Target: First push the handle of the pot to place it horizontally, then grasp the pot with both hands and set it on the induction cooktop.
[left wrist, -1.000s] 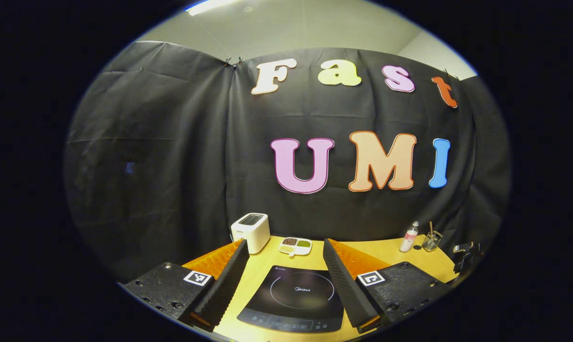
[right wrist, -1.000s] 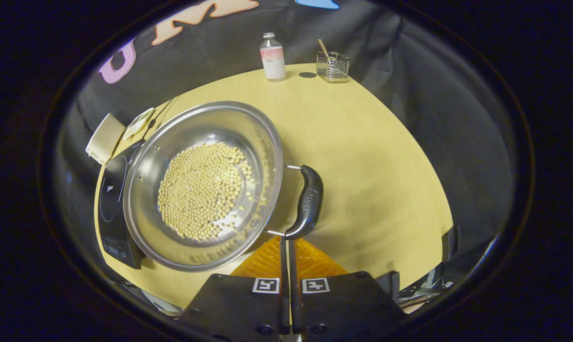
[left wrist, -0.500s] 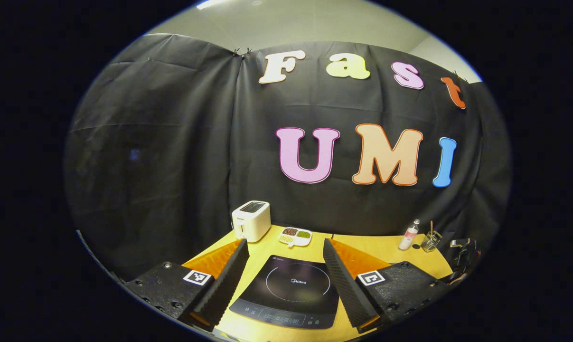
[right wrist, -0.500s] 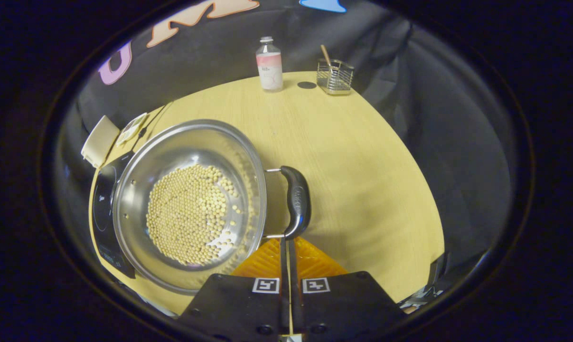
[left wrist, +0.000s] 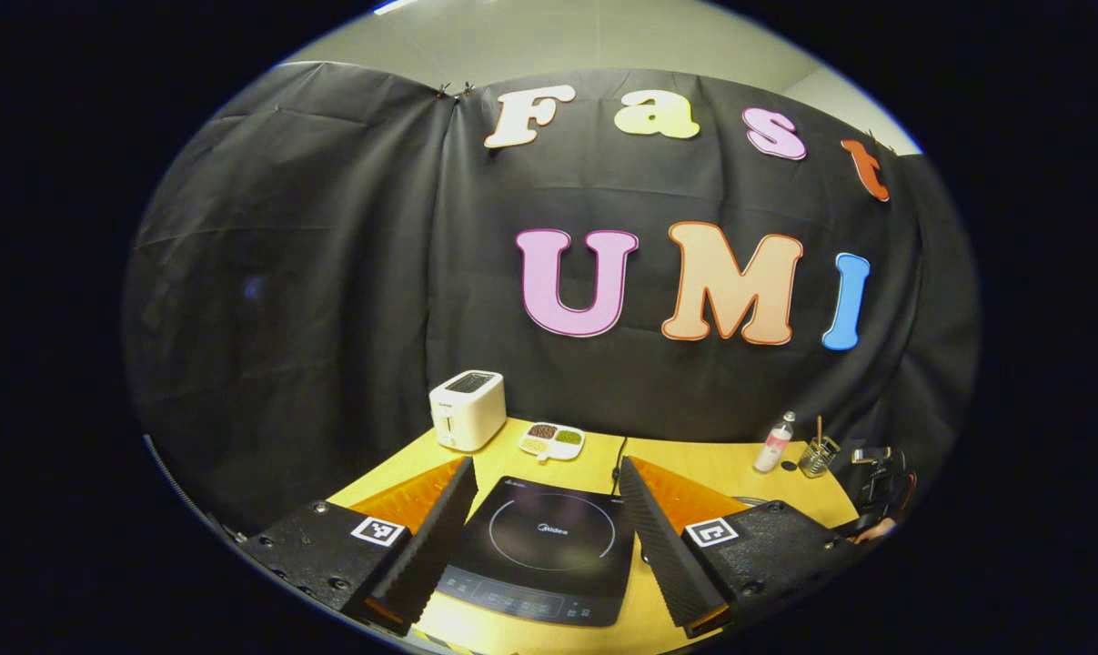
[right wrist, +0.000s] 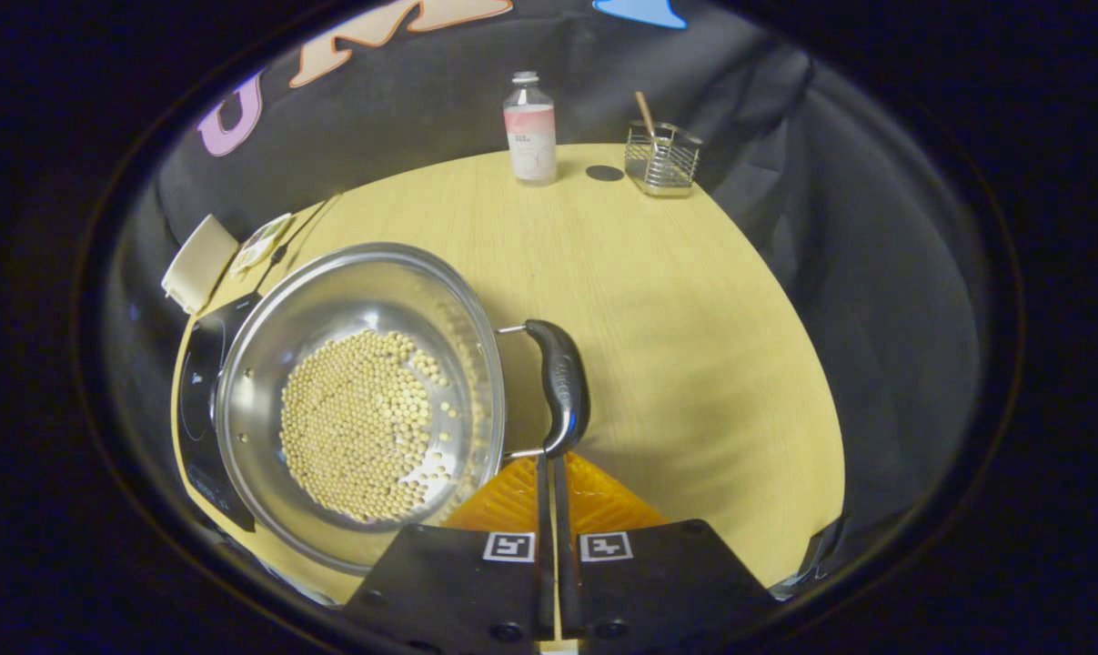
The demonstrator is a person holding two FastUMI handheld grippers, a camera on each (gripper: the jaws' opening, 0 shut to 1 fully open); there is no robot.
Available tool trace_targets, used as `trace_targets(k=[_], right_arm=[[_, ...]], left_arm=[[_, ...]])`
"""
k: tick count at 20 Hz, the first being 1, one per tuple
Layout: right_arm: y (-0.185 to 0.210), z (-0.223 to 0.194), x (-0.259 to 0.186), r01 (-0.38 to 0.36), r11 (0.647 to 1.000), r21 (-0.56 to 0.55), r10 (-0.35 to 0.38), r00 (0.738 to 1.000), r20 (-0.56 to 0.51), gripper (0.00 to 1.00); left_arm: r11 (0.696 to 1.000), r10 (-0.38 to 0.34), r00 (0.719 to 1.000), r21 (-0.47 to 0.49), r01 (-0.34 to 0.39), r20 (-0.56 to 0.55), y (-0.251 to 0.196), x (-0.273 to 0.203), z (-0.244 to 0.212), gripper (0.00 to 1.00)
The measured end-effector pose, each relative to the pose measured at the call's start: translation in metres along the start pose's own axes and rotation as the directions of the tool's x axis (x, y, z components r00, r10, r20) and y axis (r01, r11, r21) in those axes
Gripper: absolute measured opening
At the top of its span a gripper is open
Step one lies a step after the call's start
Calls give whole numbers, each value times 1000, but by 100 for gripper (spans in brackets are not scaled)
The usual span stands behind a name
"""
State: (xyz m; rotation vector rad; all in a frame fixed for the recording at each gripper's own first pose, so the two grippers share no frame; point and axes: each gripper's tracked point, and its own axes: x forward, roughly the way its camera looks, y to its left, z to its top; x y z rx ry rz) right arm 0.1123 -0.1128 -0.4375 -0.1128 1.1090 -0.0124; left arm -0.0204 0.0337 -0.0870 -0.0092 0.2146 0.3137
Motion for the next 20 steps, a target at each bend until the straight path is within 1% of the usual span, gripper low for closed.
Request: trace_targets(k=[1, 2, 3, 4, 5, 6, 7, 8, 9, 10, 11, 12, 13, 14, 15, 16, 17, 19, 20], right_arm=[[0, -2, -2, -15, 1000, 2, 15, 1000, -6, 4], [-2, -2, -5, -26, 1000, 4, 26, 1000, -9, 0], [-5, -2, -9, -33, 999, 8, 33, 999, -10, 0], [-10, -2, -9, -35, 999, 12, 36, 999, -13, 4], [-10, -3, -15, -52, 998, 25, 53, 998, -19, 11], [-12, -4, -19, -63, 997, 38, 65, 997, -29, 26], [-14, -2, -24, -75, 996, 52, 76, 997, -30, 27], [-15, -4, -27, -91, 993, 69, 93, 995, -33, 34], [-14, -3, -31, -111, 990, 87, 115, 993, -36, 36], [-14, -1, -34, -116, 988, 97, 121, 992, -41, 56], [-15, 1, -34, -130, 986, 107, 135, 990, -38, 75], [-12, 5, -37, -158, 979, 131, 164, 986, -38, 87], [-7, 8, -39, -183, 970, 162, 191, 981, -40, 94], [-4, 12, -39, -199, 963, 184, 209, 977, -35, 100], [-5, 14, -36, -206, 959, 194, 216, 976, -35, 100], [-4, 17, -33, -208, 959, 193, 220, 975, -39, 93], [-3, 18, -29, -208, 960, 189, 220, 974, -47, 100], [2, 20, -20, -213, 960, 181, 228, 972, -64, 100], [4, 20, -16, -216, 960, 177, 231, 970, -70, 92]], left_arm=[[1000, -8, 1000, -4, 8, -10, -5, 4, -4, 93], [1000, -17, 1000, -9, 17, -19, -10, 7, -8, 94], [1000, -27, 999, -12, 27, -29, -15, 9, -12, 96], [999, -35, 999, -14, 35, -39, -20, 13, -16, 96], [999, -40, 998, -13, 40, -49, -24, 16, -21, 96], [999, -46, 997, -10, 45, -59, -28, 20, -25, 94], [999, -53, 996, -7, 52, -74, -32, 26, -32, 97], [998, -61, 994, -4, 61, -94, -37, 30, -40, 93], [997, -73, 991, -1, 73, -116, -43, 34, -49, 96], [996, -83, 987, 2, 84, -137, -47, 40, -58, 92], [995, -94, 982, 5, 97, -163, -53, 45, -68, 96], [994, -105, 977, 6, 108, -184, -58, 52, -78, 92], [993, -117, 970, 4, 120, -211, -64, 58, -89, 96], [991, -132, 962, -5, 134, -238, -71, 63, -101, 96], [989, -148, 951, -16, 149, -271, -79, 69, -113, 96], [986, -163, 939, -28, 162, -304, -86, 74, -127, 96], [984, -177, 925, -41, 173, -336, -93, 79, -140, 96], [980, -199, 893, -62, 190, -404, -105, 92, -166, 96], [978, -207, 878, -69, 197, -432, -111, 97, -178, 96]])
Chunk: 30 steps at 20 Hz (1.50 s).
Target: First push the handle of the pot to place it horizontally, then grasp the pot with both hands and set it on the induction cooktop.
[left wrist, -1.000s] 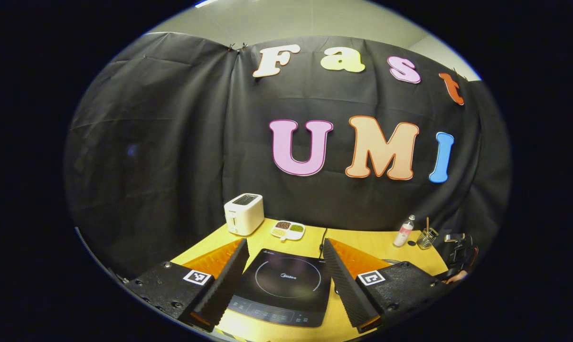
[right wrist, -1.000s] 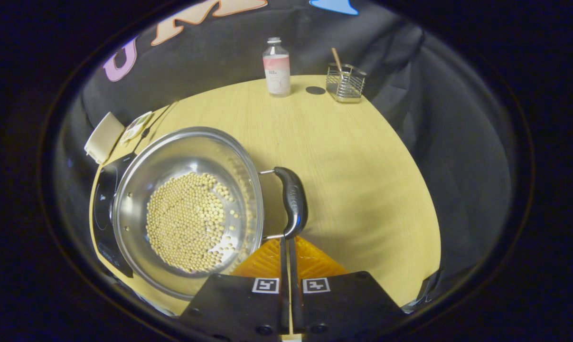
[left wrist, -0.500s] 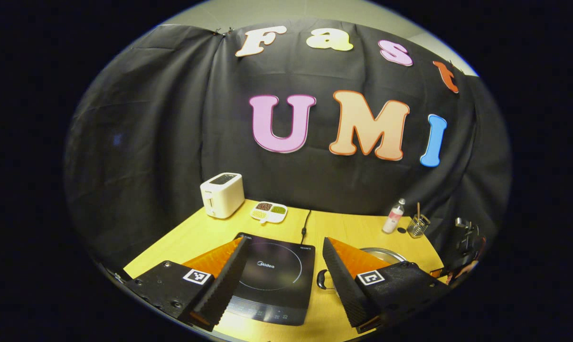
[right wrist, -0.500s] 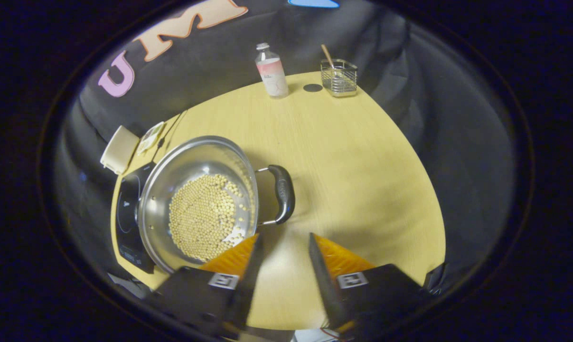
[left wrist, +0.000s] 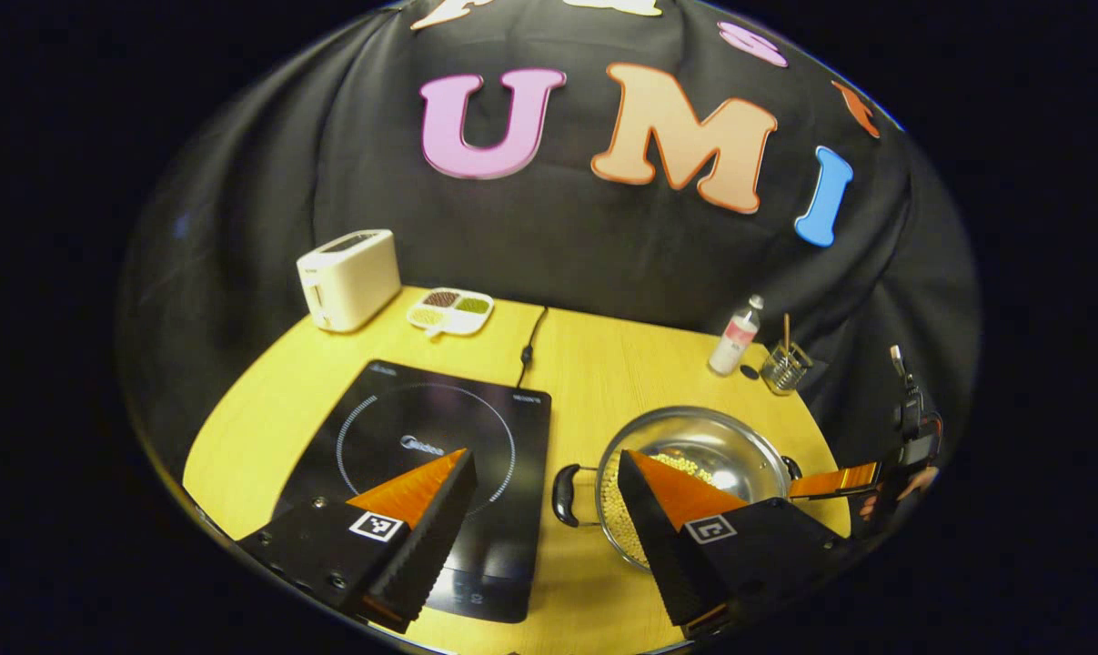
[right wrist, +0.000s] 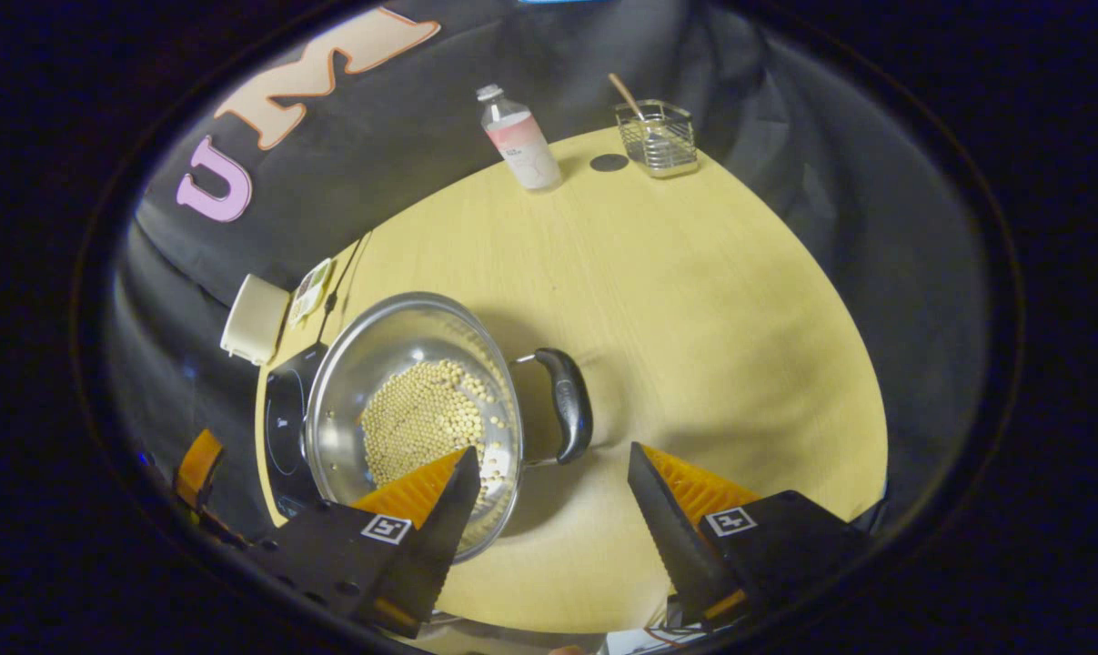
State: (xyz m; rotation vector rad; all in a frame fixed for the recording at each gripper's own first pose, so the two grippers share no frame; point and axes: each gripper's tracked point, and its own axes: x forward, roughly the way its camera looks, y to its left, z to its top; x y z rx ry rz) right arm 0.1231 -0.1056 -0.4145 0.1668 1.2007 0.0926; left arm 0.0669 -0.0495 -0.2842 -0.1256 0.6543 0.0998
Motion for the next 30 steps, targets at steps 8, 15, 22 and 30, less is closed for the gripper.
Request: trace_targets(k=[8, 15, 22, 30], right_arm=[[-12, 6, 32, 36, 999, -12, -36, 999, -22, 93], [-13, 3, 52, 35, 999, -25, -37, 997, -67, 92], [-12, -2, 65, 48, 998, -50, -53, 993, -102, 91], [-9, -8, 75, 50, 993, -104, -63, 990, -125, 84]], left_arm=[[999, 8, 978, 54, 4, -210, -13, 64, -61, 97], [998, 58, 955, 50, -45, -291, -16, 83, -81, 97], [996, 79, 936, 64, -61, -342, -18, 81, -85, 95], [987, 112, 899, 155, -49, -423, -17, 82, -96, 76]])
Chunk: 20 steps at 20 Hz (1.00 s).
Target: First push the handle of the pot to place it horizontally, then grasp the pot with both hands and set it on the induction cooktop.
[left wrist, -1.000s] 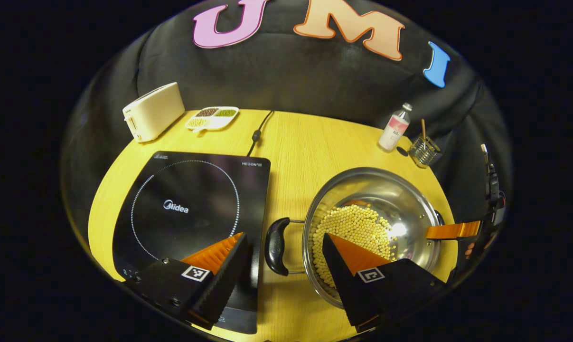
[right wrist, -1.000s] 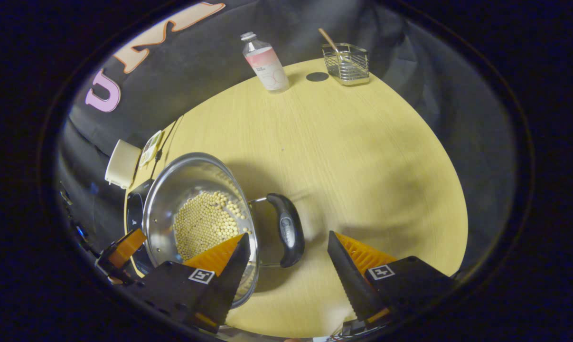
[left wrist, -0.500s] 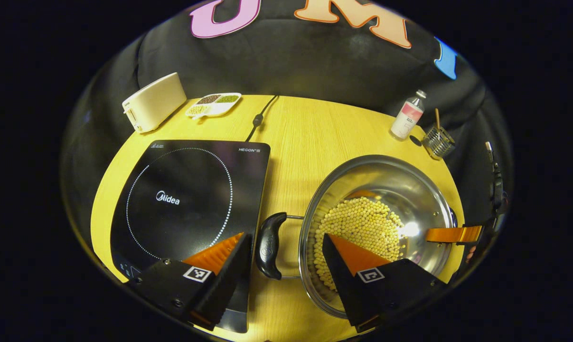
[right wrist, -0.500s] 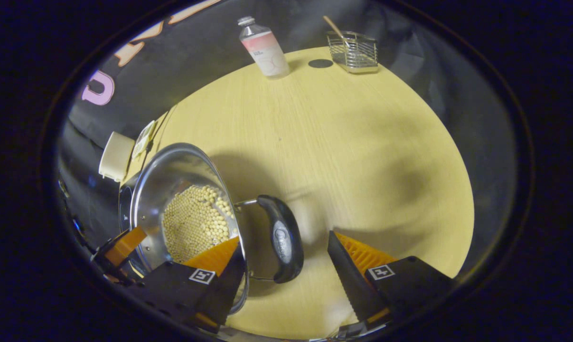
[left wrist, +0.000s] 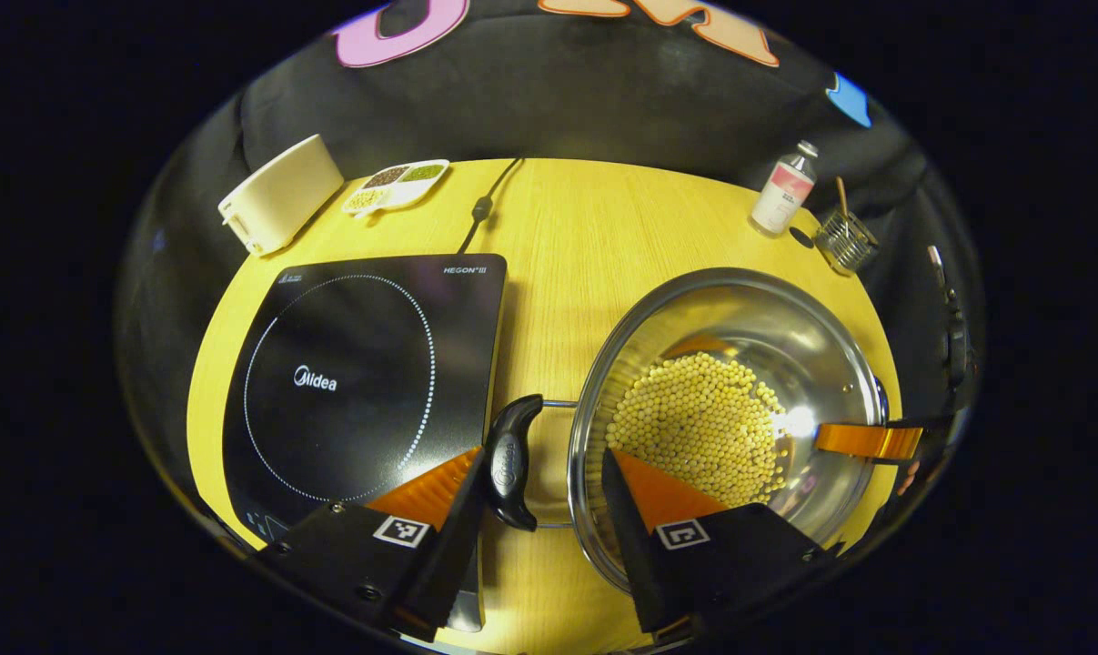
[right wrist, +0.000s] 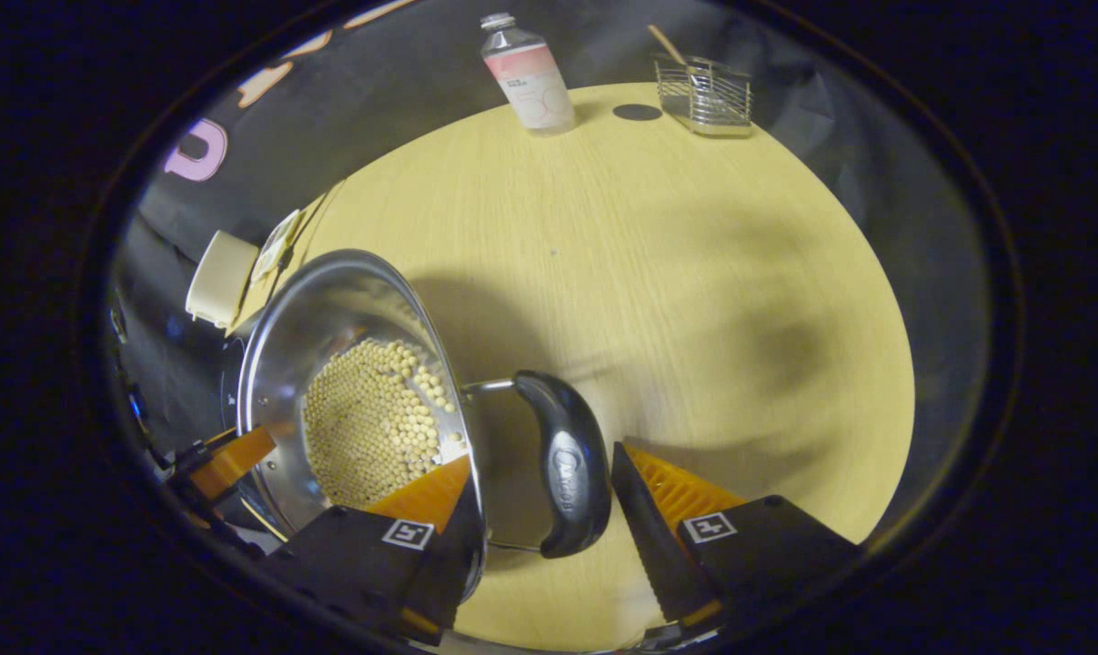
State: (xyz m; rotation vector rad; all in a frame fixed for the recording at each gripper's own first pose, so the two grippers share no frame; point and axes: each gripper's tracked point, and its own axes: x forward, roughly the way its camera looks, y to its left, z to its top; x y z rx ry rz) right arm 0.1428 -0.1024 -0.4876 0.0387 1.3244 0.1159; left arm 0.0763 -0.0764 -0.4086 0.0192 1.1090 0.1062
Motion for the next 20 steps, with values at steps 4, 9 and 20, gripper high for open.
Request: trace_targets(k=[4, 9, 20], right_arm=[[0, 4, 2, 1, 1000, -6, -1, 1000, -4, 67], [-4, 3, -1, -21, 1000, 12, 21, 1000, -4, 58], [-22, 11, -3, -36, 999, 9, 36, 999, -21, 58]], left_arm=[[995, 10, 998, 99, -3, -63, -1, 9, -3, 76], [986, 1, 994, 167, 18, -110, 0, 15, -1, 76], [974, -86, 982, 193, 119, -170, -12, 30, -2, 79]])
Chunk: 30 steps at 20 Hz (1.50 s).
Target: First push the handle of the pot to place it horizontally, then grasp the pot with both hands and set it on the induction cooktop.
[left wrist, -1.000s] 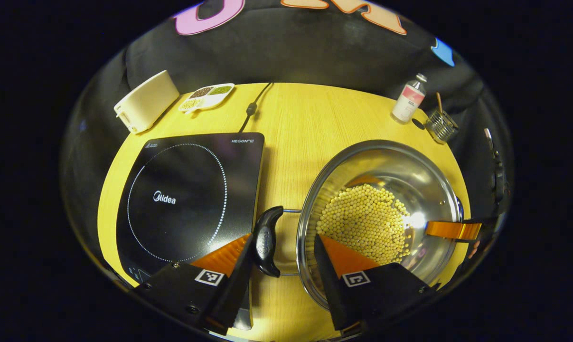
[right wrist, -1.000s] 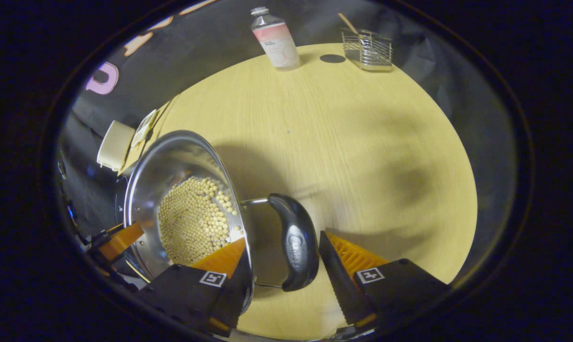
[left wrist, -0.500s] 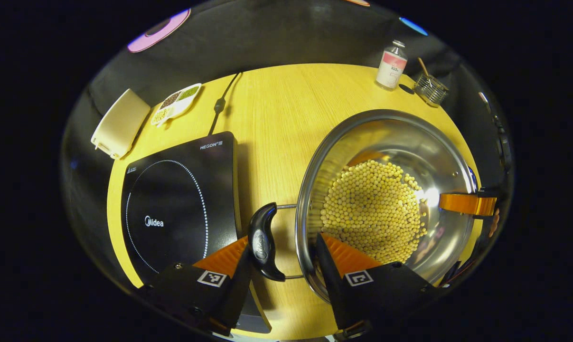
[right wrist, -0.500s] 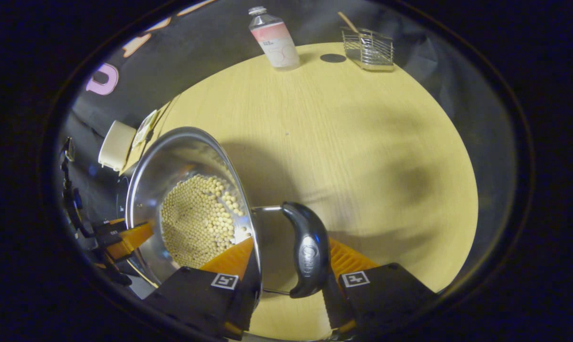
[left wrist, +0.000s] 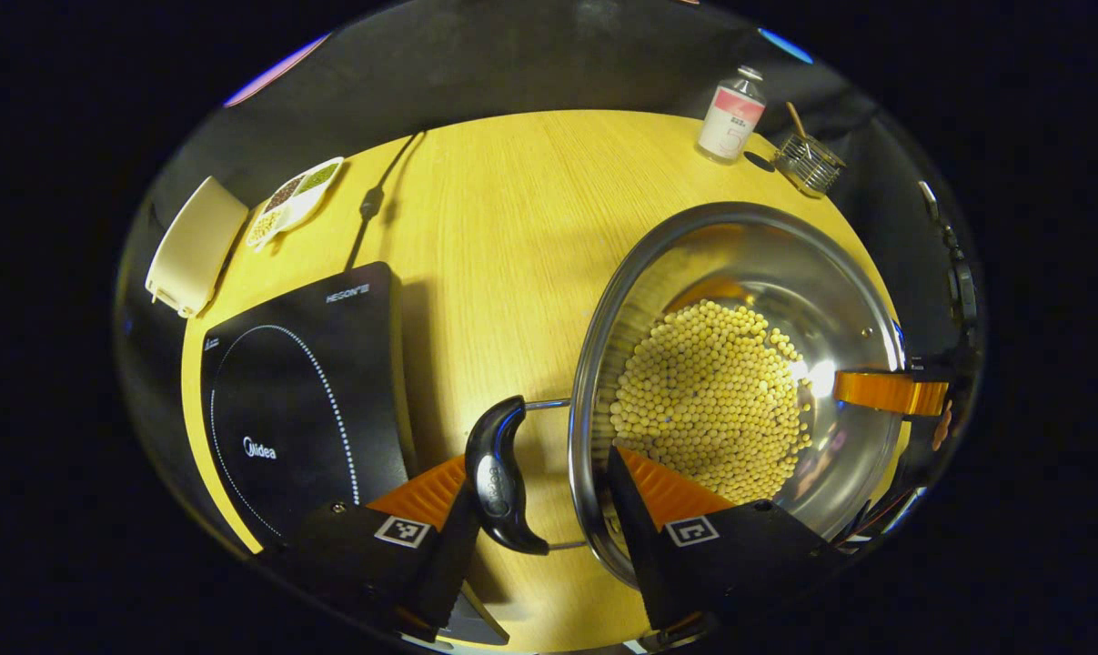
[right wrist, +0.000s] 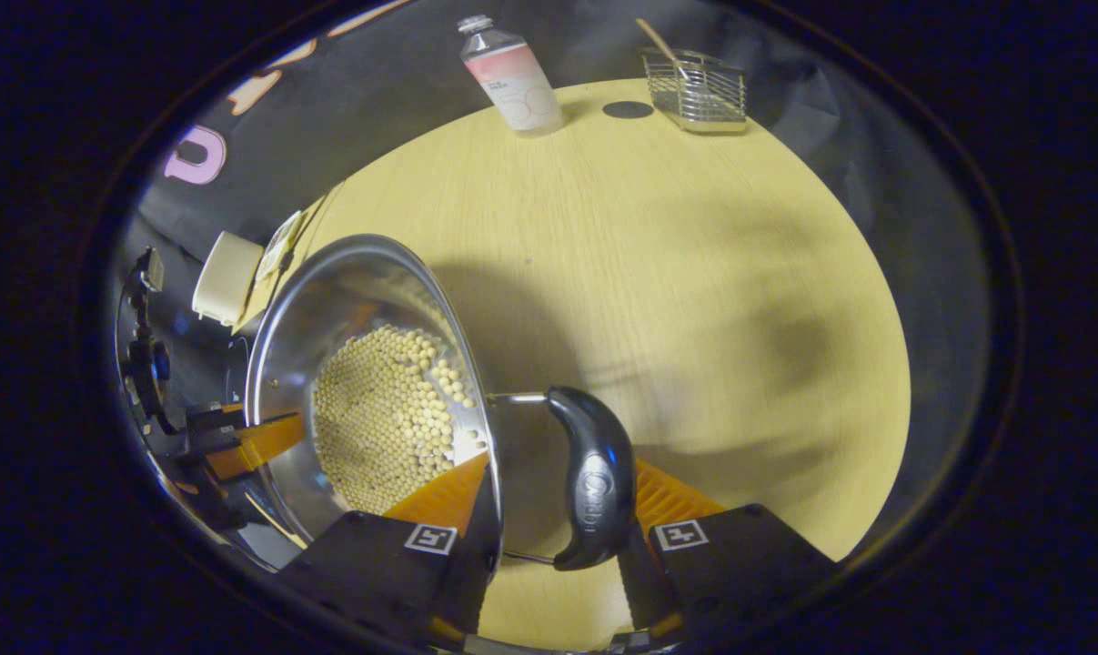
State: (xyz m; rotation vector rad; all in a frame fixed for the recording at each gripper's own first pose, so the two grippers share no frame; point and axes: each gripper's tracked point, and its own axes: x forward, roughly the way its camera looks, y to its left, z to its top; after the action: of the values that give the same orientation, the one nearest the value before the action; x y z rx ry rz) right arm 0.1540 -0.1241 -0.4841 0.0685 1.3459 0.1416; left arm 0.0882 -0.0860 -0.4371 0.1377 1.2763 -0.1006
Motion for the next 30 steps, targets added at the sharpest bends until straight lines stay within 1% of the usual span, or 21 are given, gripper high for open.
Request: trace_targets(k=[3, 4, 5, 6, 7, 8, 9, 10, 11, 12, 13, 16, 17, 19, 20, 21, 26, 30], right_arm=[[-1, -1, -2, 1, 1000, 5, -1, 1000, -4, 58], [-3, 0, -1, 1, 1000, 10, -1, 1000, 0, 58], [-2, 1, 1, -3, 1000, 14, 3, 1000, 0, 58], [-2, 2, -1, -6, 1000, 15, 6, 1000, 2, 54], [-2, 2, -2, -8, 1000, 15, 8, 1000, 7, 54], [-4, 3, -2, -12, 1000, 23, 12, 1000, 18, 54], [-3, 6, -2, -21, 999, 28, 20, 1000, 24, 52], [-2, 7, -3, -30, 999, 32, 29, 999, 28, 51], [-3, 10, -5, -37, 998, 45, 36, 999, 34, 51], [-1, 13, -6, -49, 997, 64, 46, 998, 40, 48], [-1, 12, -6, -54, 996, 72, 51, 998, 45, 48], [0, 14, -8, -54, 996, 70, 51, 997, 51, 48], [0, 14, -11, -58, 996, 75, 54, 997, 54, 48], [1, 17, -13, -67, 994, 86, 62, 996, 61, 48], [1, 17, -15, -70, 994, 89, 65, 996, 61, 54], [2, 15, -18, -74, 993, 92, 69, 996, 60, 47], [16, 9, -41, -86, 991, 106, 78, 994, 74, 47], [40, -3, -57, -89, 991, 105, 81, 993, 82, 48]], left_arm=[[1000, -28, 1000, 1, 28, -14, -1, 5, 2, 81], [999, -41, 999, -3, 41, -27, -3, 6, 1, 80], [998, -56, 998, -7, 56, -42, -3, 7, 1, 81], [997, -73, 996, -12, 73, -42, -4, 8, 3, 80], [996, -91, 995, -27, 90, -49, -4, 7, 3, 78], [992, -112, 992, -58, 109, -59, -4, 7, 1, 73], [987, -140, 988, -93, 134, -58, -6, 7, 2, 71], [979, -165, 985, -132, 158, -48, -7, 6, 3, 65], [974, -177, 983, -152, 170, -38, -7, 6, 4, 63], [972, -180, 983, -161, 172, -34, -8, 6, 4, 60], [970, -184, 982, -168, 175, -38, -8, 6, 3, 57], [965, -192, 981, -187, 182, -37, -10, 6, 1, 60], [964, -196, 980, -192, 185, -38, -11, 5, 0, 57], [964, -193, 981, -189, 185, -25, -10, 1, 2, 55], [967, -189, 982, -179, 183, -17, -11, -3, 4, 57], [969, -185, 983, -171, 180, -16, -10, -9, 4, 57], [970, -185, 983, -157, 183, 2, -2, -33, 7, 57], [971, -185, 983, -154, 184, 10, 15, -54, -2, 57]])
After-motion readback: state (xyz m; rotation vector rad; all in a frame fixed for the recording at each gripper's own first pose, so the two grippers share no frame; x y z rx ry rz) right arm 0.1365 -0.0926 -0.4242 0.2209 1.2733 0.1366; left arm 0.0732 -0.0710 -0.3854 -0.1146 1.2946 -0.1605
